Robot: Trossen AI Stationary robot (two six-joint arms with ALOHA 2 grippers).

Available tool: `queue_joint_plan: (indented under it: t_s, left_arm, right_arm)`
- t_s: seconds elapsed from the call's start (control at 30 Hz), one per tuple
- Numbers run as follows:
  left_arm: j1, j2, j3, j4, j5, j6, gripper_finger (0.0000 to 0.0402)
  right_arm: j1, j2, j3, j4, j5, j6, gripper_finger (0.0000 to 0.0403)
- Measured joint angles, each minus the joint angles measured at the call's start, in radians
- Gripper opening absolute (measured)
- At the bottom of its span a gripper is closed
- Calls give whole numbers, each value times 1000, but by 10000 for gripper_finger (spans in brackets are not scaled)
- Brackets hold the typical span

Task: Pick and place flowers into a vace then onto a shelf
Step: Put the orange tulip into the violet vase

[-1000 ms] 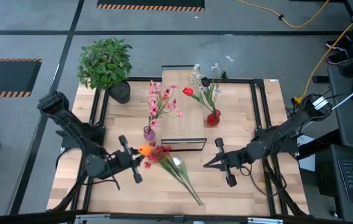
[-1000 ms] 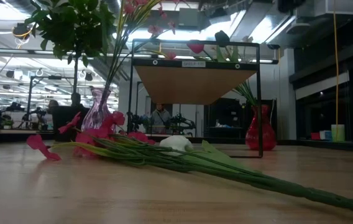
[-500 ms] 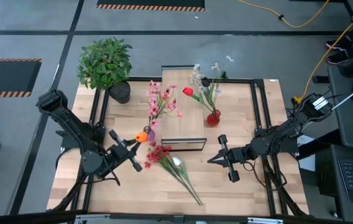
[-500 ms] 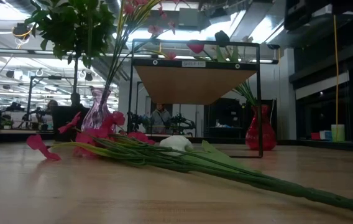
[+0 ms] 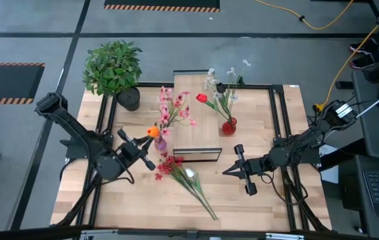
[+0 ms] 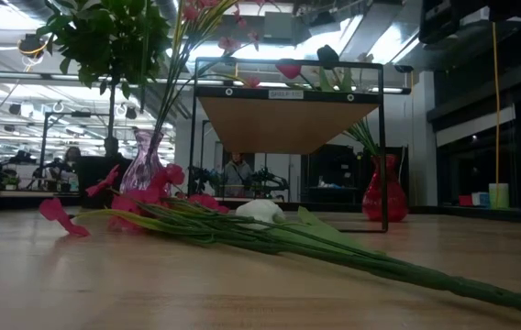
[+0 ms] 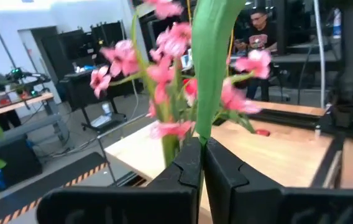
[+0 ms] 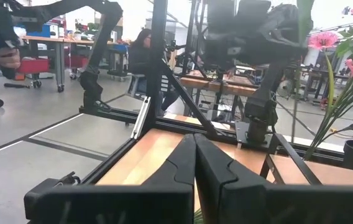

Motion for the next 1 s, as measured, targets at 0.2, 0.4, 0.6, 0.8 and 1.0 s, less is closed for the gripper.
queue_joint_plan:
  t_s: [0.2,0.4,0.6,0.8,1.0]
  left_arm:
    - [49,-18,0,-275,10,-307,3]
    - [76,-18,0,-372,12,-422,3]
    - [95,-18,0,-402,50,-462,3]
    - [103,0,0,-451,68,-517,8]
    - [102,43,0,-544,63,-662,7]
  right_arm:
    - [0,0,0,0,0,1,5]
    - [0,0,0,-6,0,1,7]
    - [0,0,0,-8,0,0,8]
    - [0,0,0,-8,0,0,8]
    - [0,0,0,-8,0,0,8]
